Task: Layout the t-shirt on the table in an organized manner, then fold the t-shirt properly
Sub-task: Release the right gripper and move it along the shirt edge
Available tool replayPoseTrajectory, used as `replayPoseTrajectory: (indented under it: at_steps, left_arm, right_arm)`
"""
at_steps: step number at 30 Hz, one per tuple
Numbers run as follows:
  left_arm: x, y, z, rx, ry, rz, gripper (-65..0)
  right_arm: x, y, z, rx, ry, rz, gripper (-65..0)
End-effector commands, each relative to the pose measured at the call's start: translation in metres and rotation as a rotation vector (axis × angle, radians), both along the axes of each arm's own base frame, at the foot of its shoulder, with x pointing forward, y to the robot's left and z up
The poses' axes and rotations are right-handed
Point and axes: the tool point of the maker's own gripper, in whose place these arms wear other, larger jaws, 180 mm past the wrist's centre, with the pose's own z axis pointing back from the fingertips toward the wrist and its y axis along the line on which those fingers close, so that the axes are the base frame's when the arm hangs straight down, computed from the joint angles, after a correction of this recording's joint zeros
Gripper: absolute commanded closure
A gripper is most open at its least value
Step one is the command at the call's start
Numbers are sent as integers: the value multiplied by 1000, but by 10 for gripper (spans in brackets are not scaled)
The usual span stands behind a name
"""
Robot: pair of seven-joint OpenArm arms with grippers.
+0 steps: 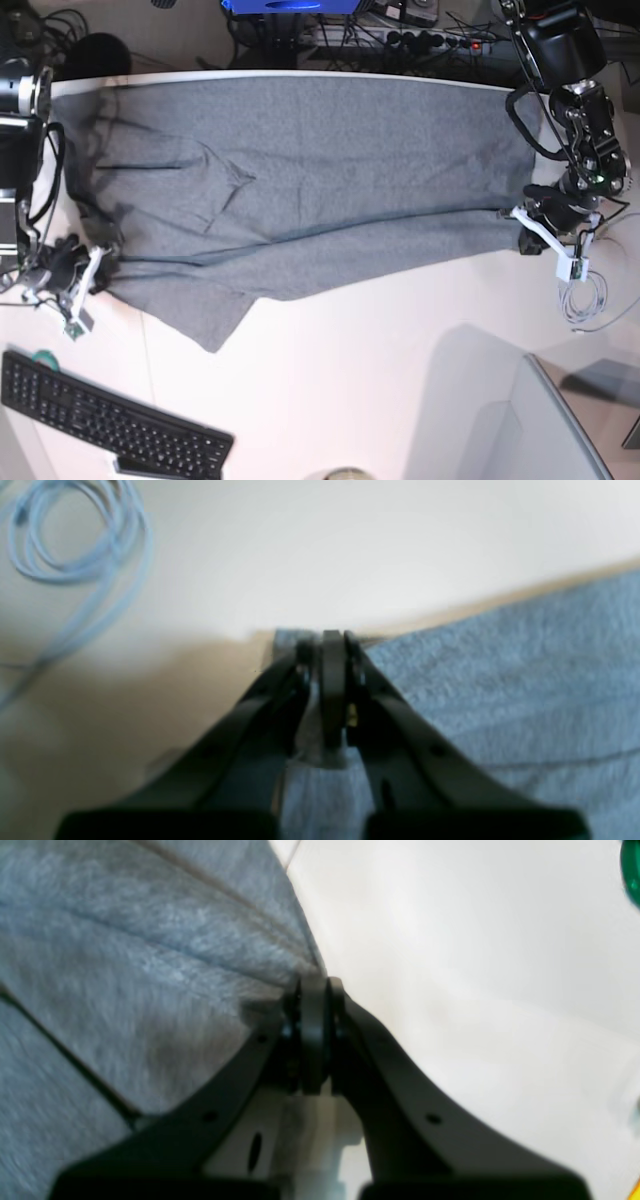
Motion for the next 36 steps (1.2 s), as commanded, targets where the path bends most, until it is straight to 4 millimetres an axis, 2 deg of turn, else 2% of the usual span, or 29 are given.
replayPoseTrajectory:
  at_steps: [1,4,7,12,14,15,18,22,26,34,36]
  left_arm:
    - [8,6,15,17,-46,-4,0]
    - [3,3,9,10,-32,-6,0]
    - [1,3,7,12,-26,-4,0]
    - [-3,3,3,16,-13,-10,0]
    - [-3,2,3,15,-13,-10,0]
    - [-3,2,3,15,-13,-10,0]
    - [-3,1,3,13,-13,-10,0]
    - [-2,1,4,13,-16,-10,0]
    - [-2,1,4,13,-17,-10,0]
    - [-4,3,3,15,-13,-10,0]
    - [-4,3,3,17,-13,-10,0]
  right_arm:
    - [17,-4,19,1,-58,1,0]
    - [15,4,15,10,-47,6,-2]
    - [7,0,9,-16,10,1,-2]
    - [5,0,7,-23,30,-1,-9]
    - [1,-7,7,-41,65,-25,-51]
    - [4,-13,15,-34,58,-57,-92]
    - [17,-13,46,13,-24,-113,-207]
    - [31,-15,72,-12,-70,-115,-311]
    - [43,-11,64,41,-22,-135,-383]
    - [71,6,55,200,8,-186,-386]
    - [77,2,51,214,4,-256,-386]
